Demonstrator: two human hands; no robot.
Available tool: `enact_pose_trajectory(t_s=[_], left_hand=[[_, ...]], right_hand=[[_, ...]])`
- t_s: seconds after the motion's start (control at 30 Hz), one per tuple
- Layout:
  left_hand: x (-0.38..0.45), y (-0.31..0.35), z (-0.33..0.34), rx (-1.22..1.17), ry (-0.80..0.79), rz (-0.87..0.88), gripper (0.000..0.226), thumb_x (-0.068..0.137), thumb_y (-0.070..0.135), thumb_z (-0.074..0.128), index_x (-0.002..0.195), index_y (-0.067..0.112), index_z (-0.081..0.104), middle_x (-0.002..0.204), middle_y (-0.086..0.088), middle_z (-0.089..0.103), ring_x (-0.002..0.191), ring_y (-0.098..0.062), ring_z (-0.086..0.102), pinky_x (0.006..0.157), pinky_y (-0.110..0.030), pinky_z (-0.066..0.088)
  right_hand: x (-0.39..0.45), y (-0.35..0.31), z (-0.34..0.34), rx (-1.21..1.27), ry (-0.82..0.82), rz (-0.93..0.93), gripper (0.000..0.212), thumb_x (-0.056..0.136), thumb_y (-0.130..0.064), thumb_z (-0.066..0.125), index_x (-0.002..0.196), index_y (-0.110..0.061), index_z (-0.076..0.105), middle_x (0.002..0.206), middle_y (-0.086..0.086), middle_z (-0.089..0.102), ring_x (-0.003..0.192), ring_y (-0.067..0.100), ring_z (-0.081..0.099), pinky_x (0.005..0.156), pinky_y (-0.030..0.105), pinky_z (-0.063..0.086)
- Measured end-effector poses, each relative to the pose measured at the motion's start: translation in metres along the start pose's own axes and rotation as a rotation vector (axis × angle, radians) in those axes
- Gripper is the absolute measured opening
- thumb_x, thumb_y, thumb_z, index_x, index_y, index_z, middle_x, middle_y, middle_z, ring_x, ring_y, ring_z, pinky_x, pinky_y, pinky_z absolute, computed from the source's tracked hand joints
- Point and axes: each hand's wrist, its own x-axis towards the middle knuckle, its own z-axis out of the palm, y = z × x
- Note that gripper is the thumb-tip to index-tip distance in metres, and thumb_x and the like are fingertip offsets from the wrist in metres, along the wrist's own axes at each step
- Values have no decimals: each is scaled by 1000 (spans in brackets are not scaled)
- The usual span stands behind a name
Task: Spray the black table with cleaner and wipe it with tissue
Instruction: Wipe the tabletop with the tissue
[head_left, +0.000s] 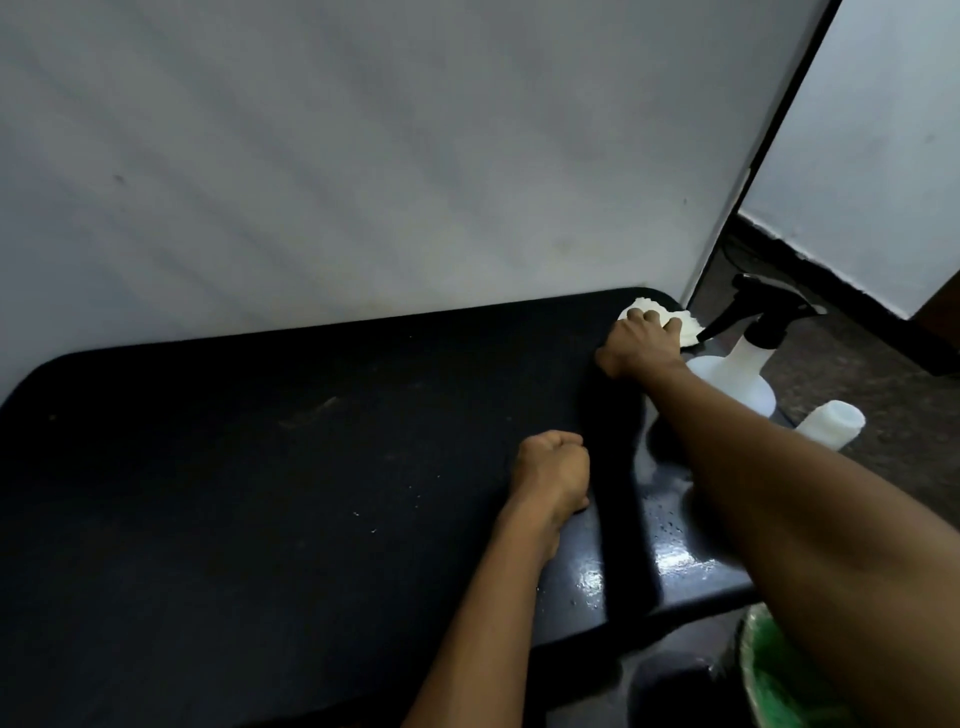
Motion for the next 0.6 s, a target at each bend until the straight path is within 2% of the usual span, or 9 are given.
enact_pose_trajectory(t_s=[0.1, 0.2, 0.33, 0.43, 0.53, 0.6], left_hand=[[-1, 1, 1, 12, 14, 8, 41, 88, -3, 40, 117, 12, 65, 102, -5, 66, 76, -8, 57, 86, -39, 58], [-3, 0, 2, 21, 19, 12, 42, 87, -3, 39, 118, 12, 65, 89, 0, 63, 71, -7, 57, 86, -39, 57], [-5, 1, 2, 24, 23, 15, 43, 87, -2, 39, 118, 14, 65, 84, 3, 62, 70, -7, 57, 86, -39, 57], [-6, 2, 2, 28, 16, 16, 41, 89, 0, 40, 119, 14, 64, 88, 1, 64, 76, -9, 59, 90, -40, 57], [-9, 3, 2, 45, 3, 26, 39, 90, 2, 42, 120, 13, 65, 105, -5, 67, 96, -18, 64, 94, -41, 55], [-13, 3, 0, 47, 5, 40, 37, 89, 1, 44, 117, 13, 66, 105, -8, 68, 96, -21, 64, 92, -41, 56]], right_hand=[[0, 0, 0, -6, 27, -12, 43, 98, -29, 51, 133, -7, 61, 147, 16, 46, 138, 35, 39, 115, 49, 26], [-4, 2, 1, -4, 76, -23, 39, 96, -26, 55, 128, -5, 64, 143, 17, 47, 135, 36, 40, 112, 49, 29], [-14, -1, -1, 90, 290, 6, 42, 87, -21, 65, 122, 1, 63, 136, 21, 50, 127, 40, 45, 106, 49, 35], [-28, -4, -4, 228, 481, 28, 52, 78, -11, 67, 126, 7, 55, 134, 22, 51, 123, 42, 47, 101, 47, 37], [-46, -12, -9, 372, 601, 47, 71, 76, -8, 68, 141, 7, 44, 147, 20, 44, 131, 41, 44, 105, 46, 33], [-60, -19, -12, 462, 645, 48, 74, 77, -9, 68, 146, 4, 42, 153, 18, 42, 137, 39, 42, 109, 45, 30]])
